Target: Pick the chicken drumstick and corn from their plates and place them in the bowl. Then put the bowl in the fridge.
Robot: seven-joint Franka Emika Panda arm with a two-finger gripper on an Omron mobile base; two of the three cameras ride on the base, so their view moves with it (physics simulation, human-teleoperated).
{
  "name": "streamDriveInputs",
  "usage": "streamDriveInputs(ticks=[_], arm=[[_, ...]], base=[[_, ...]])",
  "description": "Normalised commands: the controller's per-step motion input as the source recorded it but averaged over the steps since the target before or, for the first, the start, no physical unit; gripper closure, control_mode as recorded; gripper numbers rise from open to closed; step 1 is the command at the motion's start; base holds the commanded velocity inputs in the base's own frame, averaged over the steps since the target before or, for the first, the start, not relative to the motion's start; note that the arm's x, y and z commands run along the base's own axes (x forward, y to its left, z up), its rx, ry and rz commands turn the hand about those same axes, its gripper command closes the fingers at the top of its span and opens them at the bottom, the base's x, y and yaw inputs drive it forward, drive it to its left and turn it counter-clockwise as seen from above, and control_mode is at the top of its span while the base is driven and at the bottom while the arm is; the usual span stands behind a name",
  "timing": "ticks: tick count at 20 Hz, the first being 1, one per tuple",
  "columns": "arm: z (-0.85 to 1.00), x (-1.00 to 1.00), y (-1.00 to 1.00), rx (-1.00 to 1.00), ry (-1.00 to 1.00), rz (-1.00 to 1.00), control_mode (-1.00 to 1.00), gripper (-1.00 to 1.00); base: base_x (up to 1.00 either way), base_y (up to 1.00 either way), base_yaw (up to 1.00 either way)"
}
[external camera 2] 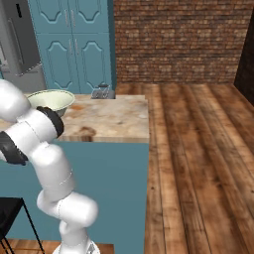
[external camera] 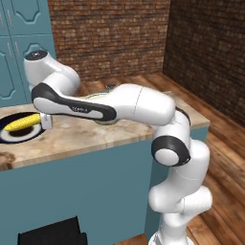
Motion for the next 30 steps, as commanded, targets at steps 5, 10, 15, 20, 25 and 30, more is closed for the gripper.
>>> streamDriveInputs(ticks=[5, 10, 15, 20, 25, 30], arm=[[0.00, 0.17, 0.11, -0.06, 0.00, 0.00, -1.00, -1.00], [-0.01, 0.09, 0.11, 0.00, 0.00, 0.00, -1.00, -1.00], [-0.01, 0.14, 0.13, 0.01, -0.01, 0.00, -1.00, -1.00], [-0.08, 0.03, 0.02, 0.01, 0.00, 0.00, -1.00, -1.00], [-0.14, 0.01, -0.01, 0.05, 0.00, 0.00, -1.00, -1.00], [-0.13, 0.00, -0.06, 0.06, 0.00, 0.00, -1.00, -1.00]], base=[[0.00, 0.00, 0.00], [0.00, 0.00, 0.00], [0.00, 0.00, 0.00], [0.00, 0.00, 0.00], [0.00, 0.00, 0.00], [0.00, 0.00, 0.00]])
